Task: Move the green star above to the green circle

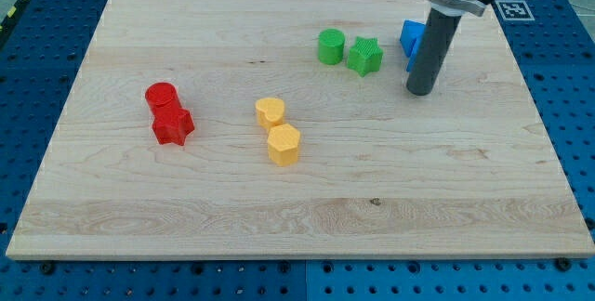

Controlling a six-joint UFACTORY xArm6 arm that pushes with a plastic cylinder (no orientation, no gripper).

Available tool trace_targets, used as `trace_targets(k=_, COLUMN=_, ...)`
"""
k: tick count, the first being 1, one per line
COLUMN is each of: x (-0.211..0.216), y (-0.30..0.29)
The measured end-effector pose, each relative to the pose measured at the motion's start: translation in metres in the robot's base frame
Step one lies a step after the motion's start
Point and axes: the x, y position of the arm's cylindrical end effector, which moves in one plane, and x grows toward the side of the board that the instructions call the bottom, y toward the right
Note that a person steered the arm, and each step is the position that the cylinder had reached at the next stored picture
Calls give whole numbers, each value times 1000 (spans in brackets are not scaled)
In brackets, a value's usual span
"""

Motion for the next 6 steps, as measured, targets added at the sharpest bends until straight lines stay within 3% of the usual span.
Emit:
trace_targets(k=2, x=-29, y=-60)
trace_targets(k=6, x=-85, y=-73)
